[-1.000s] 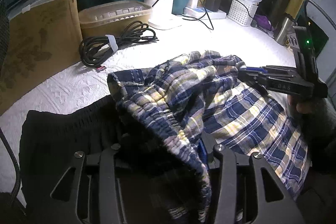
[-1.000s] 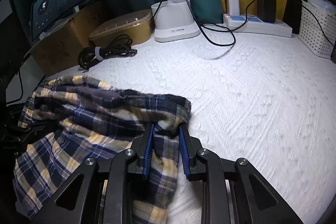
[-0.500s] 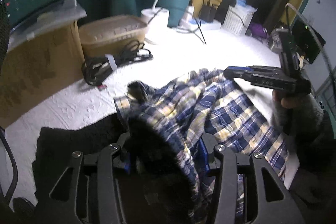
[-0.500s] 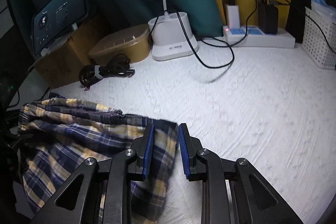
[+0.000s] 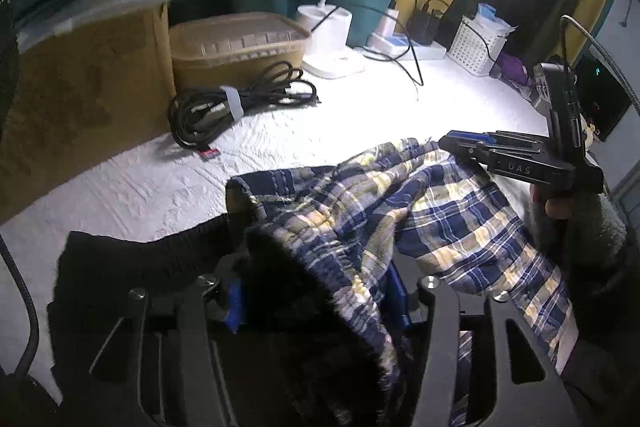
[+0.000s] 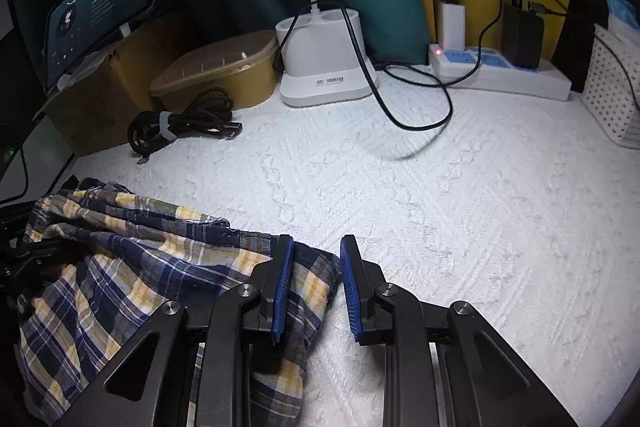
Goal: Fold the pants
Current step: 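Lower the folded pants onto the bedspread with both grippers, then open both grippers and release the folded pants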
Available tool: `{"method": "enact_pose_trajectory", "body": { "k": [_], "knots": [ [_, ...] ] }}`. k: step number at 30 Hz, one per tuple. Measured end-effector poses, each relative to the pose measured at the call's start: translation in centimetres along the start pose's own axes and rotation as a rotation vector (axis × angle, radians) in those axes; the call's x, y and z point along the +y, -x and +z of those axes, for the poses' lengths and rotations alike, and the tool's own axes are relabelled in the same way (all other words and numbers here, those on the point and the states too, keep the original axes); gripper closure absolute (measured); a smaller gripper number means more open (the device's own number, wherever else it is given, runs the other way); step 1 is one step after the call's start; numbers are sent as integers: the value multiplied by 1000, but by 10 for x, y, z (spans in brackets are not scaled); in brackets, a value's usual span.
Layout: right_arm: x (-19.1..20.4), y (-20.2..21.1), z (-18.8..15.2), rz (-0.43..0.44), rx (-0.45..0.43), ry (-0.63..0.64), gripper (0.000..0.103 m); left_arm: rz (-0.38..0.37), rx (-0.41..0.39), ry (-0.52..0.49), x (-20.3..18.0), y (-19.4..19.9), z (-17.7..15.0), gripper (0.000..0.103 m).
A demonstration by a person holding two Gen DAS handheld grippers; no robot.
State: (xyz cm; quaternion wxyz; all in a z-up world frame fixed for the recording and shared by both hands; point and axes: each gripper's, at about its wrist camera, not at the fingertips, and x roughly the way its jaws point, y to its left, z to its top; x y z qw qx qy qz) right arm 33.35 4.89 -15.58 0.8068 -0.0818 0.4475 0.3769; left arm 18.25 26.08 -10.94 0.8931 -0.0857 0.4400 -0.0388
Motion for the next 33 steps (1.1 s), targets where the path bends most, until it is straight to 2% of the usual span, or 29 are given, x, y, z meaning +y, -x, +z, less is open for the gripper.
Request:
{"method": "enact_pose_trajectory", "body": {
  "k": [5,9,11,16,30,33],
  "knots": [
    [8,11,-8,-29,-9,1,80,14,-80,15,0,26,-7,30],
    [14,21,-18,-49,-8,6,80,35,-108,41,5,36,-17,29],
    [16,25,-22,-54,-9,4,76,44,-110,49,5,38,-22,29],
    [25,39,-34,-64,-19,16,76,67,-107,64,-1,43,-36,29],
    [34,72,-79,-73,-33,32,75,96,-120,17,-36,54,-73,29],
    [36,80,-91,-66,-32,23,76,107,-103,3,-44,52,-82,29]
  ]
}}
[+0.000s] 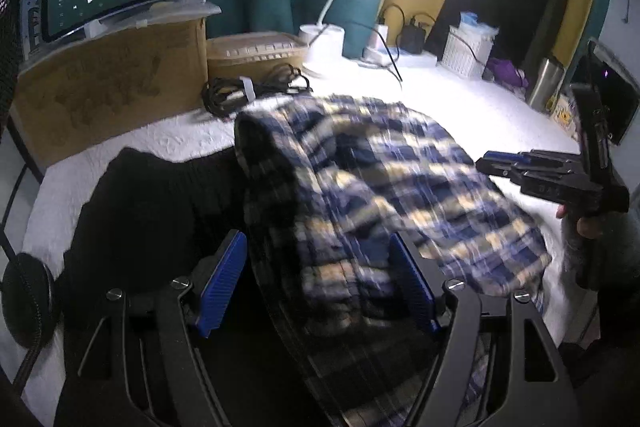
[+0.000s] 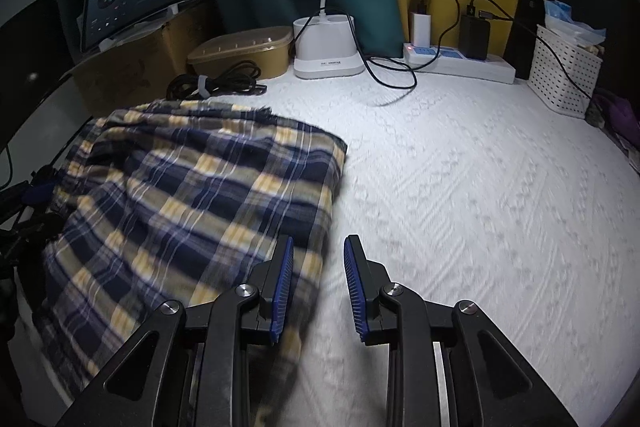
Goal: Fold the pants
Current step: 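Open both grippers and release the folded pants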
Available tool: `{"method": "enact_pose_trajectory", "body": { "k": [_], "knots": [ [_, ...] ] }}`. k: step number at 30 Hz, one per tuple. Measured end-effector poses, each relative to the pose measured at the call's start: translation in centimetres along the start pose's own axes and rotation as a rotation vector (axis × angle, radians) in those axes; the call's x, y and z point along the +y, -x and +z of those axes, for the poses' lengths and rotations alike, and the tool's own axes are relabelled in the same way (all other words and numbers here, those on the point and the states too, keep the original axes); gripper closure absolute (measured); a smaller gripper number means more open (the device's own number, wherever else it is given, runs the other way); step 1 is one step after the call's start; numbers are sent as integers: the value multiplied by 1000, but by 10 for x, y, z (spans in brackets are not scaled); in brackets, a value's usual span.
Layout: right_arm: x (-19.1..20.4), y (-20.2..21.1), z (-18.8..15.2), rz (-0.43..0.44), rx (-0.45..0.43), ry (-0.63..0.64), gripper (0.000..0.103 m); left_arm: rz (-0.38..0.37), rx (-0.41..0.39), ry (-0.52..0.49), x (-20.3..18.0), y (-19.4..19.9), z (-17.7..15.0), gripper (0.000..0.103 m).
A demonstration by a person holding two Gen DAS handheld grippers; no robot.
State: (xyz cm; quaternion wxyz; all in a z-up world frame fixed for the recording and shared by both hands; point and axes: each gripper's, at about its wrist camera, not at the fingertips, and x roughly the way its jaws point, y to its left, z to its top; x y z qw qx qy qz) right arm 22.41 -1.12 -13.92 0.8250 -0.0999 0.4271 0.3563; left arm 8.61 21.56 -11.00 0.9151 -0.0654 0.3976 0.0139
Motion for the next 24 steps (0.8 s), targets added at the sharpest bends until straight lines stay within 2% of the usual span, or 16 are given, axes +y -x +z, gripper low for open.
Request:
{"method": "enact_pose_trajectory", "body": {
  "k": [3,8,10,12,14,19,24],
  "knots": [
    [4,5,-13,8,13,-2,76,43,38,-35,-8,-6,-11,29],
    [8,8,-35,1,37,-1,75,68,58,-13,-1,-7,-25,29],
    [8,11,-40,-14,39,0,69,72,48,-11,0,-3,-28,29],
    [6,16,-47,-37,37,-7,51,76,20,-9,-1,4,-29,29],
    [3,22,-53,-44,33,-18,44,77,-7,-15,-5,12,-29,29],
    [-1,37,-65,-52,24,-25,44,68,-61,-54,-23,30,-30,29],
    [-5,51,-74,-68,13,-32,44,57,-74,-73,-36,36,-31,29]
  ]
}}
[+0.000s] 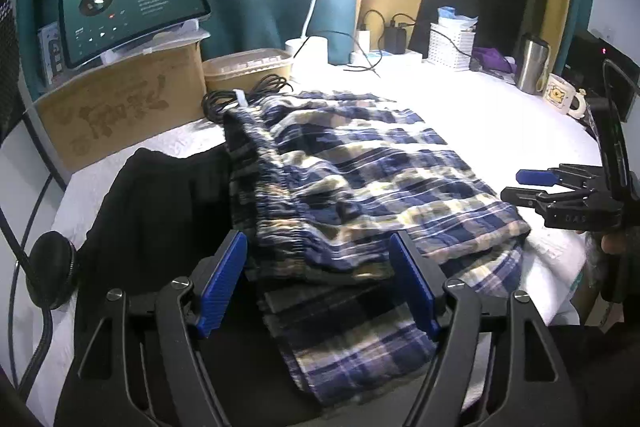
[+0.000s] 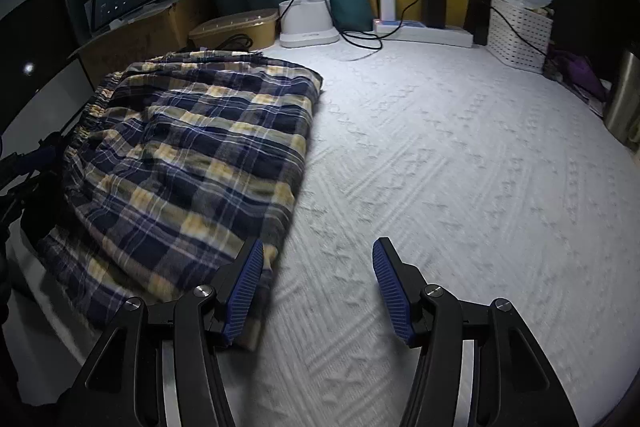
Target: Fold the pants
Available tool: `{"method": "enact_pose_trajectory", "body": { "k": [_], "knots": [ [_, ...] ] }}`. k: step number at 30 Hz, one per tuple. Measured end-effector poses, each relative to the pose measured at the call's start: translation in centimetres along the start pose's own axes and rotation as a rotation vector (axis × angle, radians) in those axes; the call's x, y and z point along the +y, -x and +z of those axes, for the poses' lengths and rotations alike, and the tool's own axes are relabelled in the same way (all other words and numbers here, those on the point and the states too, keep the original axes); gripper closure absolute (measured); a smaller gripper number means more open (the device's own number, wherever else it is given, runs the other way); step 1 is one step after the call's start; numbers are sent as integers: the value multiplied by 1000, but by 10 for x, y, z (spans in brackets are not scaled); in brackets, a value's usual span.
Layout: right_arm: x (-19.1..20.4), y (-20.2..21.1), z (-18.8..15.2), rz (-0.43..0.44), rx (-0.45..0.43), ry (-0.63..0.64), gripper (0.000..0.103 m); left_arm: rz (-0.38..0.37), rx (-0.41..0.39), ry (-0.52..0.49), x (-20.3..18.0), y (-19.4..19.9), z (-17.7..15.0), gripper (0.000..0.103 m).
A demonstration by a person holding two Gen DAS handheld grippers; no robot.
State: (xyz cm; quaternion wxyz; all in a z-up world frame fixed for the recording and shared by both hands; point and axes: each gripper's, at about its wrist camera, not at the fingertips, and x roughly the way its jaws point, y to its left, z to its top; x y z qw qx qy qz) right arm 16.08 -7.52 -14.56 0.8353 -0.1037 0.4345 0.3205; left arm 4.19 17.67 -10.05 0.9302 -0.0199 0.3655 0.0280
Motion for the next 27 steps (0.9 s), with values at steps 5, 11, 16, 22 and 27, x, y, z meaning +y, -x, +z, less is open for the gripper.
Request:
{"method": "enact_pose_trajectory", "body": {
  "k": [5,11,16,22,27],
  "knots": [
    [-12,13,-11,-18,-6,-22,44,-18,-9,-17,-15,3,1,29],
    [-28,31,-21,-41,-26,-56,44,-55,-38,-27,-37,7,8,29],
    [-41,50,-25,-69,-55,-78,44,-85,-54,31,-50,7,17,27],
    [-56,76,-28,-104,-100,-98,44,-104,-85,-6,-70,13,26,18],
    [-66,100,-28,-138,-142,-106,35,-91,-143,-36,-81,26,31,8]
  ]
}}
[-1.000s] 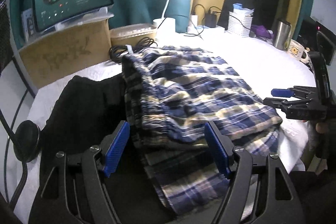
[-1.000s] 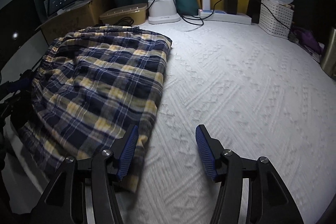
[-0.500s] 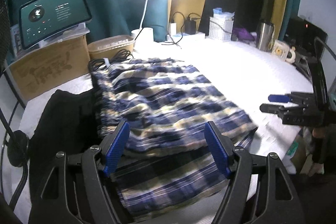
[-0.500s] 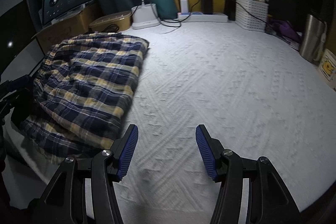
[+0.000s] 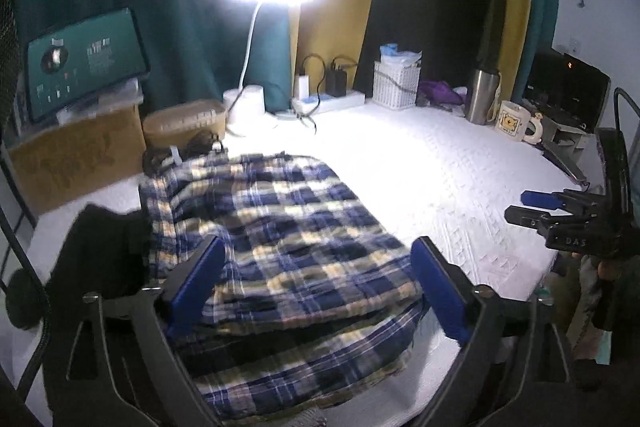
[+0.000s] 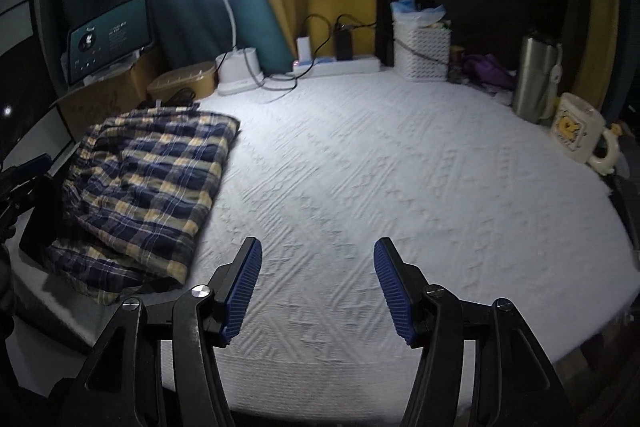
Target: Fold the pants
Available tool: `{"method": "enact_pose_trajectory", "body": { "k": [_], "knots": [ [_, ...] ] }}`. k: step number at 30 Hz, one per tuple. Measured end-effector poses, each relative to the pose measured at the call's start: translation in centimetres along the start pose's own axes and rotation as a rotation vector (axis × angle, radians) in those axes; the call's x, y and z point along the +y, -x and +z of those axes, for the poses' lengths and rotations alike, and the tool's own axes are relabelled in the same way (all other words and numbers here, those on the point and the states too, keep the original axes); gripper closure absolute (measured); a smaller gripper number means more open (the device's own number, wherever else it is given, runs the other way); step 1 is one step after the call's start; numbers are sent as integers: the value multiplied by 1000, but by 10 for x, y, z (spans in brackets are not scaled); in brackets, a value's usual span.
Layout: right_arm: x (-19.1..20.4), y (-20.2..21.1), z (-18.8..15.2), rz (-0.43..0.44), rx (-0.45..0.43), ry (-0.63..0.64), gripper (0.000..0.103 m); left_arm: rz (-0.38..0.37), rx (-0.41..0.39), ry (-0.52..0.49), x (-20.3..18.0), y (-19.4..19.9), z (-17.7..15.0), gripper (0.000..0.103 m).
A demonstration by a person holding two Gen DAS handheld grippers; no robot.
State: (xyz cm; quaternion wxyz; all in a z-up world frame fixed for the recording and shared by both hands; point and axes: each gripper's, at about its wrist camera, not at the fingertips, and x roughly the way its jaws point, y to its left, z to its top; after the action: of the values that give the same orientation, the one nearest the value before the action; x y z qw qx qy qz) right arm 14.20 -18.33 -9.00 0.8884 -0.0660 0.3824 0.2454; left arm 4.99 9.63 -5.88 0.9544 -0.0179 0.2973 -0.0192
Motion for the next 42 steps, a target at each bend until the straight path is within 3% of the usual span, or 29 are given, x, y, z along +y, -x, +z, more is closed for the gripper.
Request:
{"method": "enact_pose_trajectory", "body": {
  "k": [10,12,16,21,26,34,39,42],
  "knots": [
    [-12,58,12,-69,-122,-14,28,-34,-125,-15,-30,20,30,1],
    [-15,69,14,-83,-147,-18,22,-34,-153,-25,-36,26,34,1],
    [-19,91,19,-105,-197,-26,19,-36,-190,-56,-48,35,42,1],
    [-20,118,24,-117,-254,-29,19,-13,-200,-43,-55,43,54,1],
    [-16,141,30,-148,-302,-23,18,48,-300,-83,-64,65,61,1],
    [-3,170,37,-159,-377,-17,12,72,-384,-103,-69,96,72,1],
    [4,189,43,-191,-437,-30,2,85,-439,-85,-69,110,73,1],
    [7,199,47,-164,-458,-42,2,108,-459,-98,-68,116,75,1]
  ]
}}
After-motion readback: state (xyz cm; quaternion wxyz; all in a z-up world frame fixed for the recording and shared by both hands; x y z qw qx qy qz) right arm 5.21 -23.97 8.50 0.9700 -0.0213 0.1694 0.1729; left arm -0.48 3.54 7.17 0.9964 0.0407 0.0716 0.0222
